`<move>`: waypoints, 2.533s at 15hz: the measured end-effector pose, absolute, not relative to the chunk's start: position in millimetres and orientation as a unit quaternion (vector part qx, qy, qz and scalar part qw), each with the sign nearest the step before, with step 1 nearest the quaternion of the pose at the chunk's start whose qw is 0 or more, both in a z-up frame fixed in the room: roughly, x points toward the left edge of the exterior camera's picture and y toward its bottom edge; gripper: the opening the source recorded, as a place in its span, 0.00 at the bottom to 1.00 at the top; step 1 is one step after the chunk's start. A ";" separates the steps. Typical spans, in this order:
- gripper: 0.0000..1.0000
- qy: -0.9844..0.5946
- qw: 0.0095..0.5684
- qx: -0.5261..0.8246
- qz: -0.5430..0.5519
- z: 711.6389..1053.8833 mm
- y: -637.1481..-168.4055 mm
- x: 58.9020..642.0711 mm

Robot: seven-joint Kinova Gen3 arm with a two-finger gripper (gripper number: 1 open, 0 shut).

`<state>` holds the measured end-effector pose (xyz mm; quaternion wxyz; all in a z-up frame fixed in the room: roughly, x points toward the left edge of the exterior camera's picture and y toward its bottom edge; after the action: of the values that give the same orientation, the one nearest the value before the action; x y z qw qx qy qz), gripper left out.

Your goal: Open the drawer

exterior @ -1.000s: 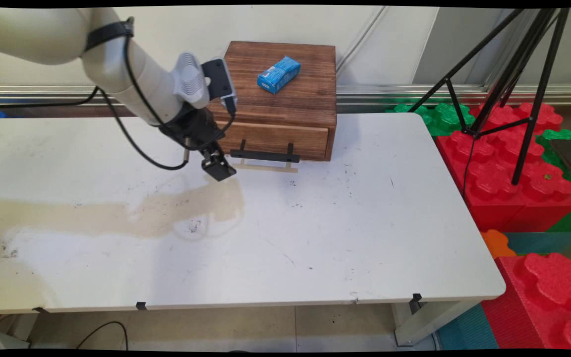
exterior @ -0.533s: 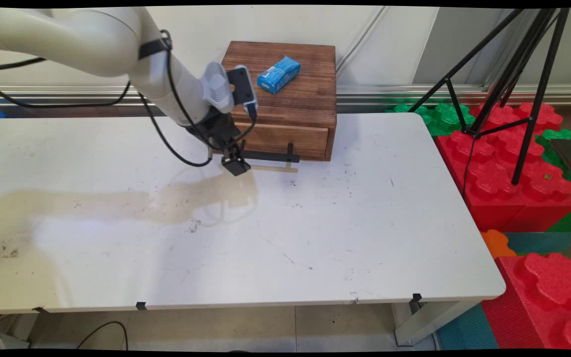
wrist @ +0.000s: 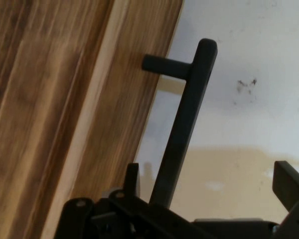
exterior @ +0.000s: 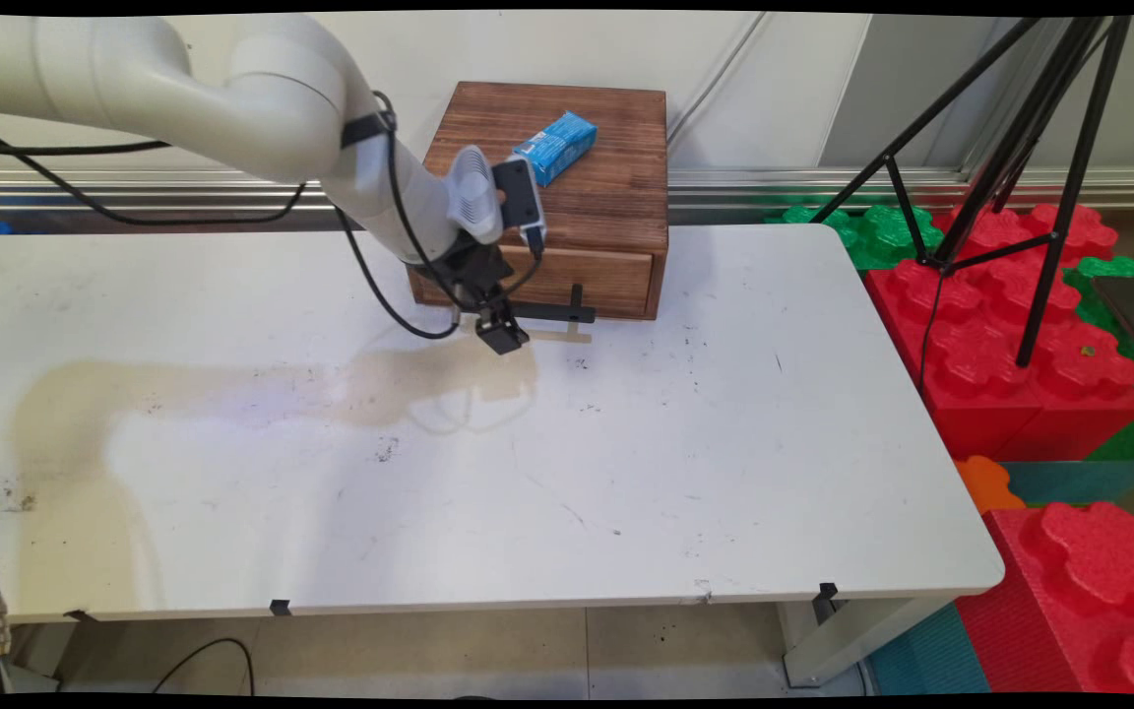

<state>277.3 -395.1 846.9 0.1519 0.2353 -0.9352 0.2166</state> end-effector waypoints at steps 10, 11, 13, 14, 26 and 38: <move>1.00 -0.939 0.161 0.232 0.198 804.3 -417.7 266.6; 1.00 -0.939 0.161 0.233 0.196 802.7 -418.0 266.2; 1.00 -0.939 0.161 0.237 0.192 799.4 -418.1 265.1; 1.00 -0.939 0.161 0.239 0.189 797.5 -417.4 263.8; 1.00 -0.940 0.150 0.263 0.157 800.7 -376.7 251.6; 1.00 -0.943 0.141 0.272 0.128 809.5 -321.8 243.2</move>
<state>243.2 -321.8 809.5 0.1414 0.2722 -0.9431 0.1283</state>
